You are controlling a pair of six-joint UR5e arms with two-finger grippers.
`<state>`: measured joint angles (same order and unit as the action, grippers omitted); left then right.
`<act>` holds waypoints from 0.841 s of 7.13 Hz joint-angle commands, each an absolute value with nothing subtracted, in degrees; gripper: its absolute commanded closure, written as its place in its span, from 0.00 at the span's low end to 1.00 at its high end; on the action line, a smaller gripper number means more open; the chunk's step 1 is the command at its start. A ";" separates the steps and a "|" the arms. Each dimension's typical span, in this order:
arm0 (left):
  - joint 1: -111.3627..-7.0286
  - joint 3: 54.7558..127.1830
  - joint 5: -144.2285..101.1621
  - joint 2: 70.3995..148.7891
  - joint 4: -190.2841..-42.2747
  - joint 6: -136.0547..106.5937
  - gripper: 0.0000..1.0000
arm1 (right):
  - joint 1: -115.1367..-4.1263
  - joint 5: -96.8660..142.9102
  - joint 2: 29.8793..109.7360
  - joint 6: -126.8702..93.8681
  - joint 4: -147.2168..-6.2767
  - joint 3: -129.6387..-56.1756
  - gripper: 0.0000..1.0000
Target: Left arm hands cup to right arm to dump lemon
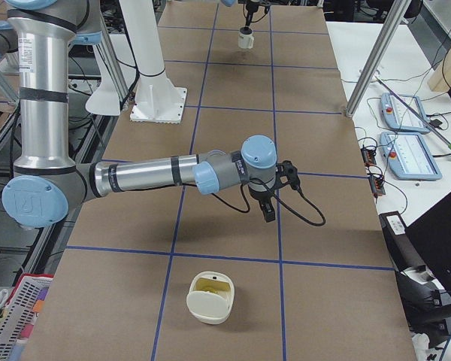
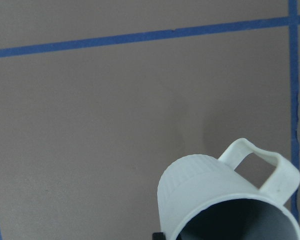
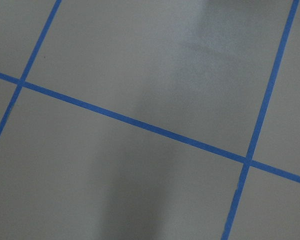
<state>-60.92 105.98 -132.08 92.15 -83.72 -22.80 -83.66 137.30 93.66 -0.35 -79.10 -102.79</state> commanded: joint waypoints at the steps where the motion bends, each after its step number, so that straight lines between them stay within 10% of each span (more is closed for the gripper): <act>1: -60.82 104.77 -132.89 91.06 -83.94 -21.97 1.00 | -83.85 137.29 93.96 -0.09 -79.37 -103.62 0.00; 5: -60.65 102.05 -132.45 91.84 -84.11 -21.53 1.00 | -83.94 137.20 94.83 -0.09 -79.28 -105.21 0.00; 6: -60.73 102.13 -132.45 91.85 -84.11 -21.53 0.85 | -83.94 137.20 94.66 -0.09 -79.28 -105.29 0.00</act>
